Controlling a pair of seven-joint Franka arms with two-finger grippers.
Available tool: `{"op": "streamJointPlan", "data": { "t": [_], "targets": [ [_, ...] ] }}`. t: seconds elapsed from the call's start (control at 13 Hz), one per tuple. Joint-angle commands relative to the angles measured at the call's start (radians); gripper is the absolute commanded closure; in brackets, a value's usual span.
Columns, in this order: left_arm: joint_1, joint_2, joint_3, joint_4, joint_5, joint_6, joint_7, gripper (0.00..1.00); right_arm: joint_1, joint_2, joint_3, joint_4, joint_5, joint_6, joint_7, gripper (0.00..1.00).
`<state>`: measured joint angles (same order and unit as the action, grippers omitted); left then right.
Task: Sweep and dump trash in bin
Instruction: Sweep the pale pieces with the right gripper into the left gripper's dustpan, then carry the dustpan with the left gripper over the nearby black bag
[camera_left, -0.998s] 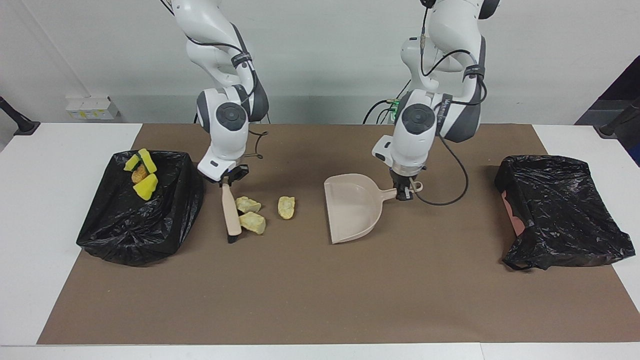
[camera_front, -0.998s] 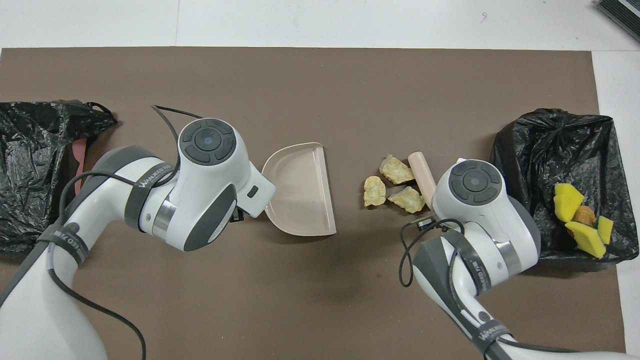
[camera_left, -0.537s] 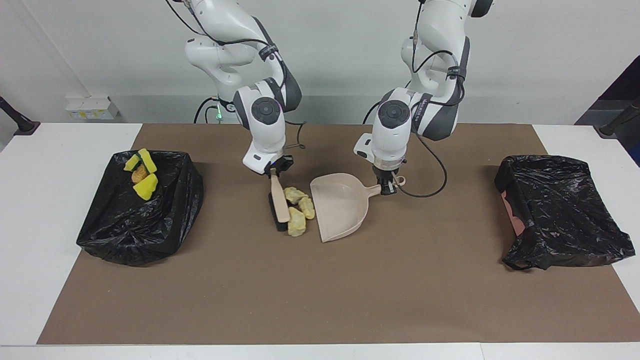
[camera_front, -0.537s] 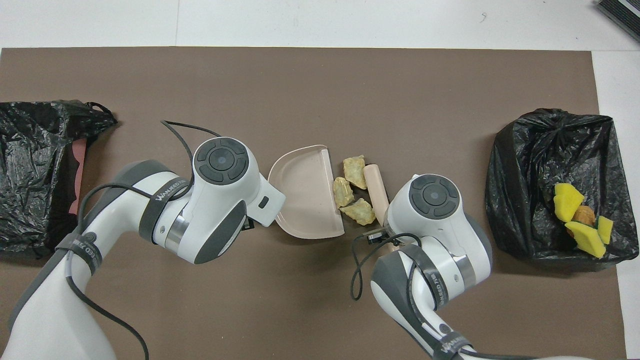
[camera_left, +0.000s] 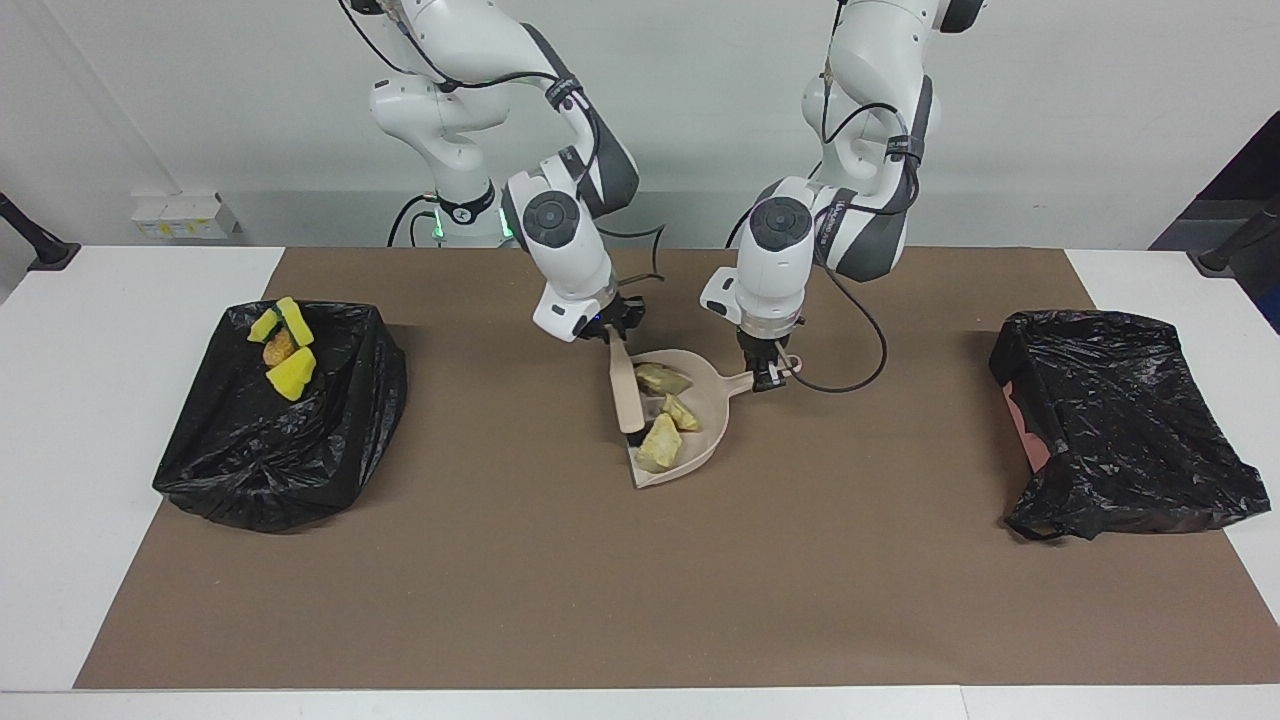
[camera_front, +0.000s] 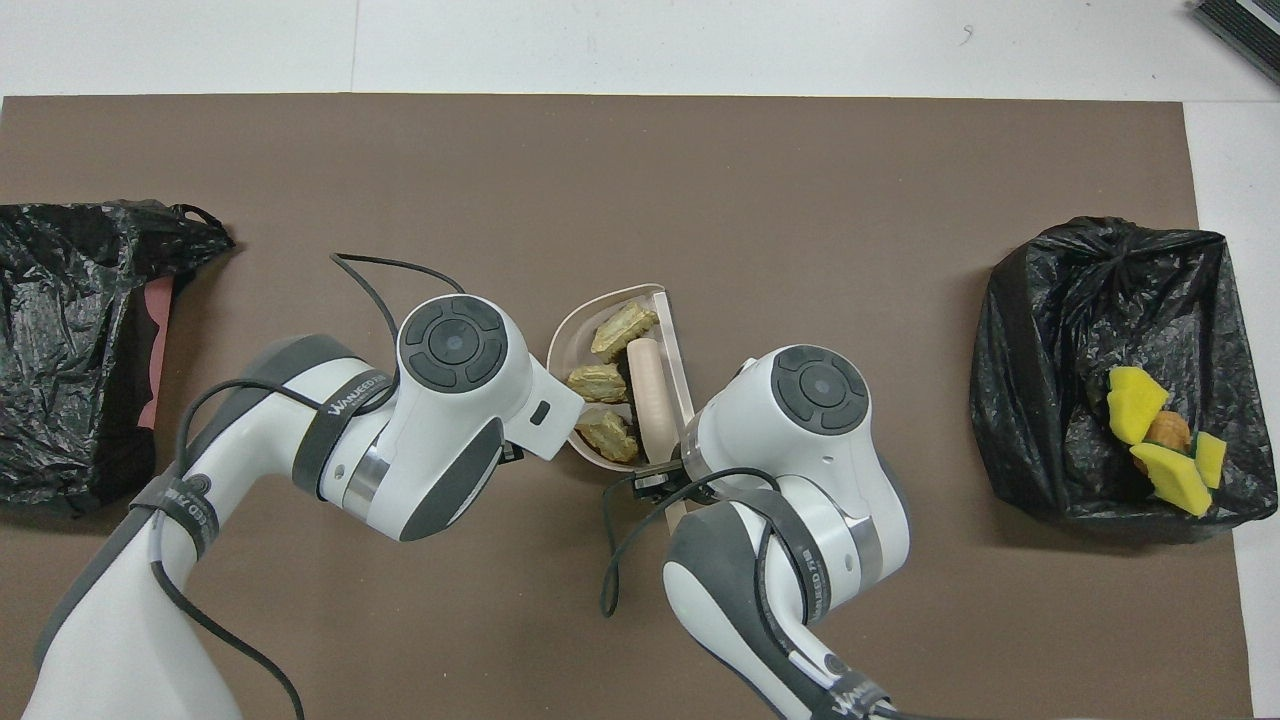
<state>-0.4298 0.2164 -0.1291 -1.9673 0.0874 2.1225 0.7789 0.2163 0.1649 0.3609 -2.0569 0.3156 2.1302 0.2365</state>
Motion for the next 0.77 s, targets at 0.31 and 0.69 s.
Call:
{"op": "streamJointPlan", "data": {
  "t": [0.31,0.69],
  "targets": [
    [0.152,0.011,0.009,0.054,-0.028,0.004,0.186,1.00,-0.042,-0.198,-0.007,0.012,0.005,-0.196,0.175,1.00],
    [0.292,0.057,0.011,0.214,-0.046,-0.113,0.400,1.00,0.142,-0.228,0.006,-0.040,-0.075,-0.219,0.412,1.00]
  ]
}}
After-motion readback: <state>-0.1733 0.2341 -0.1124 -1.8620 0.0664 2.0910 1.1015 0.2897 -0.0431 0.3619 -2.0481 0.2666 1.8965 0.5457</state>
